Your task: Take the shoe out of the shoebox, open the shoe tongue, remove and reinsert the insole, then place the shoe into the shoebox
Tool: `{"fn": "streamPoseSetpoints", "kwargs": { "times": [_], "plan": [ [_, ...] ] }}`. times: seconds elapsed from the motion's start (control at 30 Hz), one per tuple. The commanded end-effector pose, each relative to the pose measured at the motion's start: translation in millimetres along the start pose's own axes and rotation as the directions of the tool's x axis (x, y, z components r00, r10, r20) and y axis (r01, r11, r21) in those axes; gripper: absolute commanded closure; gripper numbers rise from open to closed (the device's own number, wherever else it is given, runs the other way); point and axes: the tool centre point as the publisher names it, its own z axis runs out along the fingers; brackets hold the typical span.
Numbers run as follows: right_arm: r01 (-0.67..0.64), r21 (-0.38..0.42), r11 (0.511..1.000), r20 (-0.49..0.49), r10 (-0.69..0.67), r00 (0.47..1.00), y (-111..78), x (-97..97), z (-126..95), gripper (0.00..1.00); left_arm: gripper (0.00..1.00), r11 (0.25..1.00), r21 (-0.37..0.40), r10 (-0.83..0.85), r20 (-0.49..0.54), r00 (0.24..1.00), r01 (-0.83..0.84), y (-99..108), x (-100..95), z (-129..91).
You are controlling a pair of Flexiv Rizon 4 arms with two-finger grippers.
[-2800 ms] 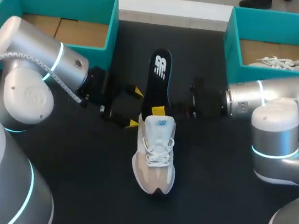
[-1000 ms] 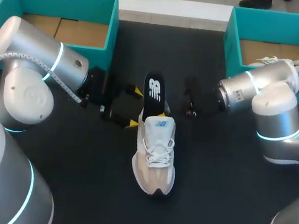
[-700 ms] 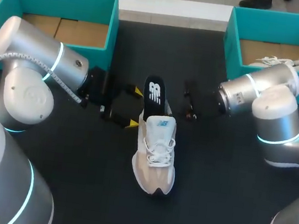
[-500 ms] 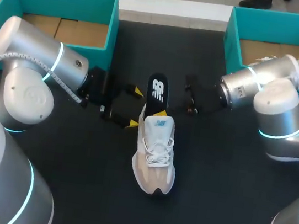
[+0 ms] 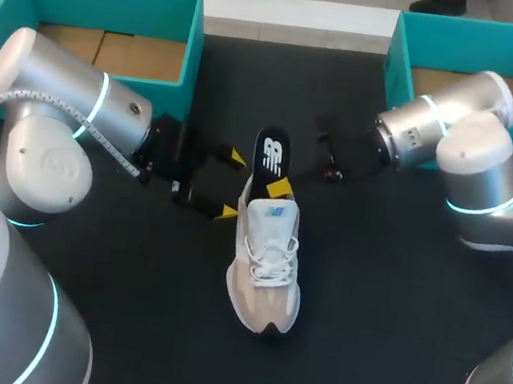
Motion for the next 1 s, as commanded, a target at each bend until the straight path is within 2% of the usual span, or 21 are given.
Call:
{"fn": "streamPoseSetpoints", "kwargs": {
  "times": [0.03, 0.43, 0.6, 0.73, 1.0],
  "plan": [
    [-0.028, 0.019, 0.999, -0.018, 0.028, 0.999, -4.6, -3.1, 7.9, 1.0, 0.0, 1.0, -0.004, 0.0, 0.0, 1.0, 0.0, -0.5, 0.1, 1.0],
    [-0.155, 0.057, 0.986, -0.068, 0.159, 0.985, -35.1, 16.7, 26.7, 1.0, 0.0, 1.0, -0.004, 0.0, 0.0, 1.0, 0.0, -0.5, 0.1, 1.0],
    [-0.147, 0.061, 0.987, -0.051, 0.151, 0.987, -30.9, 15.0, 23.9, 1.0, 0.0, 1.0, -0.004, 0.0, 0.0, 1.0, 0.0, -0.5, 0.1, 1.0],
    [-0.129, 0.07, 0.989, -0.028, 0.131, 0.991, -23.5, 14.7, 16.7, 0.84, 0.0, 1.0, -0.004, 0.0, 0.0, 1.0, 0.0, -0.5, 0.1, 1.0],
    [-0.105, 0.091, 0.99, -0.015, 0.107, 0.994, -13.2, 11.0, 8.6, 0.85, 0.0, 1.0, -0.004, 0.0, 0.0, 1.0, 0.0, -0.5, 0.1, 1.0]
  ]
}}
